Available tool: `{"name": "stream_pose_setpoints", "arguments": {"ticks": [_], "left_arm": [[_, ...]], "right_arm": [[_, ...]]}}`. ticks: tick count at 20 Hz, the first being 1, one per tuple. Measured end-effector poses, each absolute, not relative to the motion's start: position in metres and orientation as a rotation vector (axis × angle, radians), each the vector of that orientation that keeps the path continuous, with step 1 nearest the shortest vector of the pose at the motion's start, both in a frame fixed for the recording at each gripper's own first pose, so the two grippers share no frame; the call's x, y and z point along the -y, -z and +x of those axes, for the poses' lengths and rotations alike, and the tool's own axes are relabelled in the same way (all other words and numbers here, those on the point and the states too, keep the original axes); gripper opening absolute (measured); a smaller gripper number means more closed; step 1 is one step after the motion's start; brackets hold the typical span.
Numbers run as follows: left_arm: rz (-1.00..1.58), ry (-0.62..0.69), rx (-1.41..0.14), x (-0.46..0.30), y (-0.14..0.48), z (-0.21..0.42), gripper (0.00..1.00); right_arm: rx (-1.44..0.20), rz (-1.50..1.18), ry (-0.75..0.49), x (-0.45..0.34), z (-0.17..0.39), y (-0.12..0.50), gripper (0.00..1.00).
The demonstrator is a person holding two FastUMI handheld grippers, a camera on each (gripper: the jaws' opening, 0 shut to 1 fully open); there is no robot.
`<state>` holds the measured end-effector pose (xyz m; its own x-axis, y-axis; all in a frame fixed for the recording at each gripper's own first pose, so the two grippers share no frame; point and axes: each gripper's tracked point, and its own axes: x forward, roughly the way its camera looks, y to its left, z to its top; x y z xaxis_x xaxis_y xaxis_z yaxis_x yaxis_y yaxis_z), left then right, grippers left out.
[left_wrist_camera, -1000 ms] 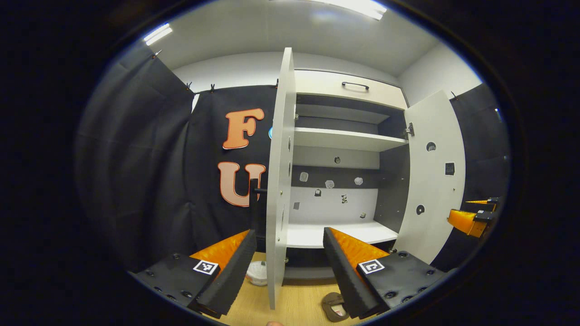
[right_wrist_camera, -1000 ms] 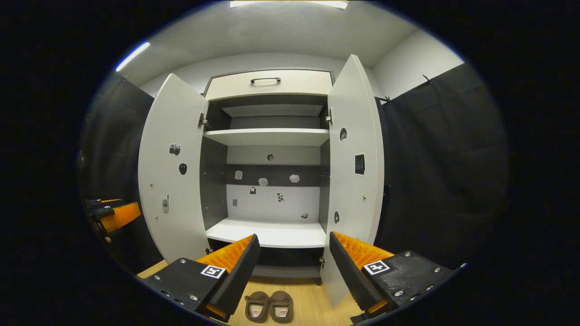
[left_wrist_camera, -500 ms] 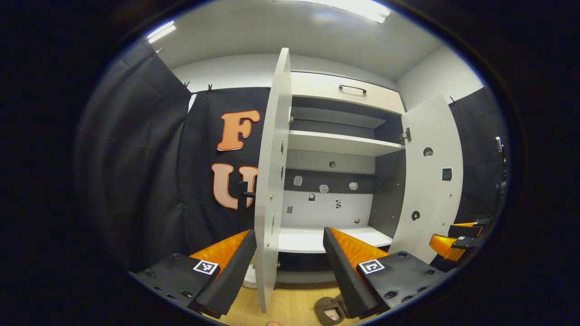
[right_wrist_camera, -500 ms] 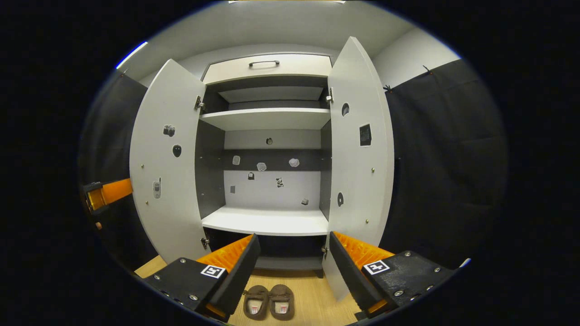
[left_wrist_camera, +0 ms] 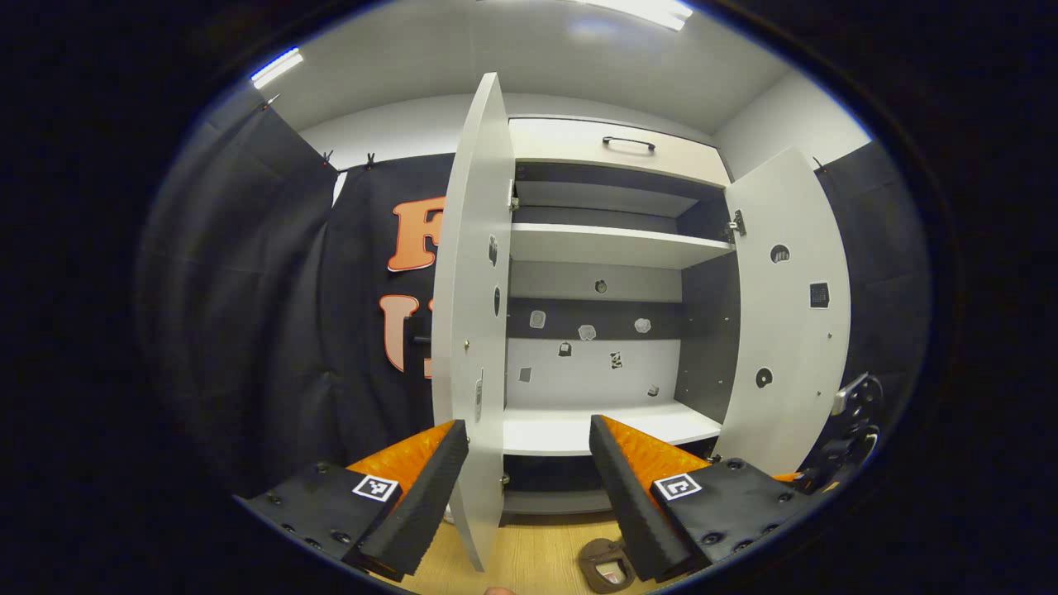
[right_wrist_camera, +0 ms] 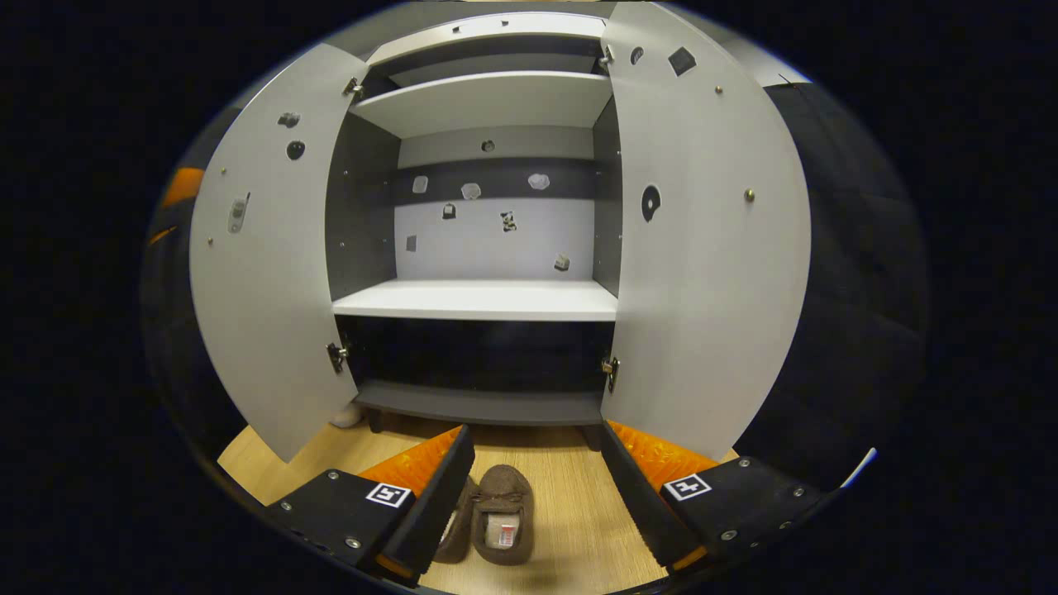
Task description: Grab one shoe with the right hand and put it into the shoe cabinet, grab the other shoe with the left hand and put it into the shoe cabinet; then close the right door with the right hand and the left door with the left hand.
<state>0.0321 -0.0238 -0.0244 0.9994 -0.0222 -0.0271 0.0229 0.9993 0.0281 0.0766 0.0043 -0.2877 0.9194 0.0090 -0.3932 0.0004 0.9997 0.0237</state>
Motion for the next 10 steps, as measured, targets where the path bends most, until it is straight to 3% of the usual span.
{"name": "stream_pose_setpoints", "arguments": {"ticks": [10], "left_arm": [[0.019, 0.014, -0.092, 0.019, 0.054, 0.051, 0.96]], "right_arm": [[-0.631, -0.019, 0.013, -0.006, 0.080, 0.434, 0.95]]}}
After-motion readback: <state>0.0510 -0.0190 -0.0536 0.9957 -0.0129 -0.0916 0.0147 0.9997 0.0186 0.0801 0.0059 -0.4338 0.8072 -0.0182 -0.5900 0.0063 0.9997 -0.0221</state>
